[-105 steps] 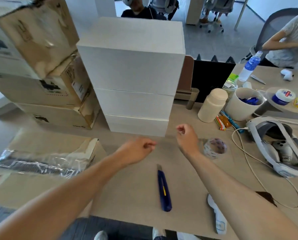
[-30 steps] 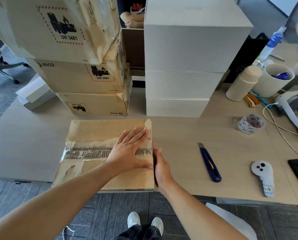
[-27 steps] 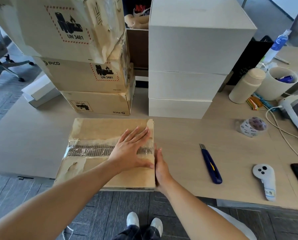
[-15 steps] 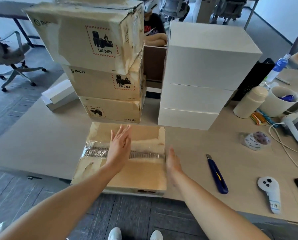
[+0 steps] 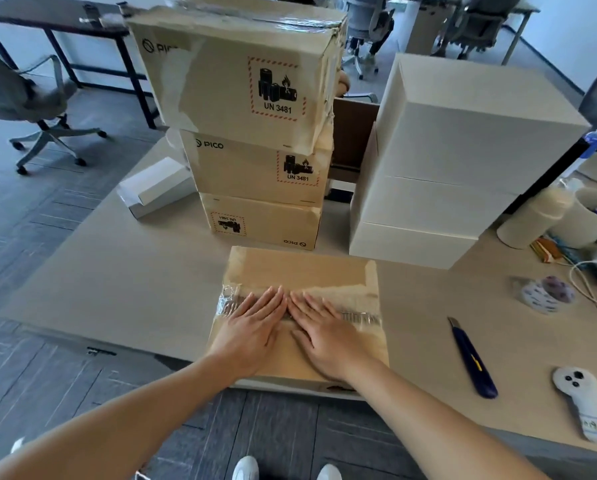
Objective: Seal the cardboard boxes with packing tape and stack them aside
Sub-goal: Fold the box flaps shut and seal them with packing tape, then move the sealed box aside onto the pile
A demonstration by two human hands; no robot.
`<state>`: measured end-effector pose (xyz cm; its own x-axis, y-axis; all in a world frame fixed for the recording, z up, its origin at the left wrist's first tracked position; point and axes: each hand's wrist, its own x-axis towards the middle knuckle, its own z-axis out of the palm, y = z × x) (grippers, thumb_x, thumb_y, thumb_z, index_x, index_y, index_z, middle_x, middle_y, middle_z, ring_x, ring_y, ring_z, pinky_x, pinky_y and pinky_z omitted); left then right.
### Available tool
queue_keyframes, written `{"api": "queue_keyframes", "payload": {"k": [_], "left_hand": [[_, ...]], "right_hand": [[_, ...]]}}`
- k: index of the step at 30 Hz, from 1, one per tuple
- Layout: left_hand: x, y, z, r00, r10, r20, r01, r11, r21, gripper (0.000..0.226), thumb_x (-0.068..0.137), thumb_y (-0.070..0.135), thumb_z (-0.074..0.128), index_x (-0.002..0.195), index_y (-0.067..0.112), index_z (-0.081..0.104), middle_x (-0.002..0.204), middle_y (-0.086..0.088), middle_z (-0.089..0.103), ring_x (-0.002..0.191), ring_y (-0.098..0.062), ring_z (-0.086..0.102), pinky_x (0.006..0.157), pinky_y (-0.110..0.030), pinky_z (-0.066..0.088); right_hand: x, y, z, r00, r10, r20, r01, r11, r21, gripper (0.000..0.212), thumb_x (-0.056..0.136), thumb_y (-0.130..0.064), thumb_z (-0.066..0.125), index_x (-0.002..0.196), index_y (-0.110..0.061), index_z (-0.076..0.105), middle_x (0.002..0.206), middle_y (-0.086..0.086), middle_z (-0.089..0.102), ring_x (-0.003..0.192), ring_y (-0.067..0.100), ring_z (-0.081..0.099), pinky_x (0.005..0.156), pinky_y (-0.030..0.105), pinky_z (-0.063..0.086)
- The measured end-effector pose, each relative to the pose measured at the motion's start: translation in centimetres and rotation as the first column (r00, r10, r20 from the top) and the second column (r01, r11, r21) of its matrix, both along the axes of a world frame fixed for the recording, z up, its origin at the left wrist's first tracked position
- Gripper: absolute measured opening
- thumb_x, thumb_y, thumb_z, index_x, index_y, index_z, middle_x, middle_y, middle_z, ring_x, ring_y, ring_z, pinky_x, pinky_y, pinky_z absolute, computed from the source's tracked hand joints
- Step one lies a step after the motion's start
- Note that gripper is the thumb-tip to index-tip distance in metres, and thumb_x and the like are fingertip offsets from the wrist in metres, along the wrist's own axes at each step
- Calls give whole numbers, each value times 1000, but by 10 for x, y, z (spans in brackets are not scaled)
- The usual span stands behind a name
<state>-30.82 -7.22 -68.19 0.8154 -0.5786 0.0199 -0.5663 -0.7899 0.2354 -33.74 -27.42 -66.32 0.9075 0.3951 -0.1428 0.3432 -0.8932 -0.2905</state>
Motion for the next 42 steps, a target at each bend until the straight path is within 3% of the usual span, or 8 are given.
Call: {"api": "queue_keyframes", "payload": {"k": [9,12,16,21,24,26,34,42], "left_hand": [[17,29,4,997,-26,68,32,996,-88,53,103,52,17,144,37,48,148,22,39,143,-2,30,119,-22,18],[14,39,3,980,66,189,-34,985,-171,59,102,57,19,122,33,70,125,18,65,127,-6,54,103,-37,50],[12,39,2,974,156,165,-89,930,-357,59,98,61,35,115,21,74,122,7,69,125,-8,55,97,-42,54],[16,47,-3,881,297,-368,-454,747,-486,77,93,43,64,155,39,19,161,19,17,151,-8,14,120,-40,24],[19,44,-2,747,277,-604,-616,630,-473,79,99,34,58,149,55,1,155,16,33,118,-20,61,85,-36,58],[23,42,-2,666,243,-705,-694,549,-466,81,100,28,56,154,45,-2,142,17,42,91,-13,67,62,-25,55],[26,35,3,508,269,-818,-816,454,-357,26,103,40,47,121,26,61,100,5,72,83,-9,68,62,-20,51],[13,36,3,518,404,-754,-838,417,-352,41,100,44,52,137,27,54,115,5,70,90,-8,67,65,-22,47]], "right_hand": [[-11,-50,7,1000,18,4,-18,996,-82,49,104,-51,11,152,-44,0,157,-27,-9,143,-7,-16,116,22,-12],[-17,-54,-3,995,-63,78,63,998,4,50,103,-51,15,151,-40,17,158,-24,9,146,-6,-2,122,26,2],[-29,-61,-15,922,-356,153,323,924,205,49,101,-47,27,148,-30,30,154,-18,23,146,-2,13,120,34,24],[-33,-66,-12,813,-560,-160,572,716,401,79,98,-47,44,153,-35,-11,159,-19,-16,148,4,-1,117,33,26],[-33,-65,-10,768,-568,-297,635,611,473,83,95,-47,49,153,-38,-10,161,-17,-2,140,4,25,108,27,33],[-31,-65,-10,723,-579,-377,683,523,509,89,88,-57,53,152,-43,-8,160,-13,13,134,11,37,107,37,41],[-22,-73,-13,600,-525,-604,788,257,559,101,55,-84,67,137,-29,44,132,-6,59,118,17,58,105,46,43],[-3,-76,-1,582,-612,-536,810,381,445,50,102,-47,36,142,-19,41,140,5,51,128,28,48,103,36,37]]}}
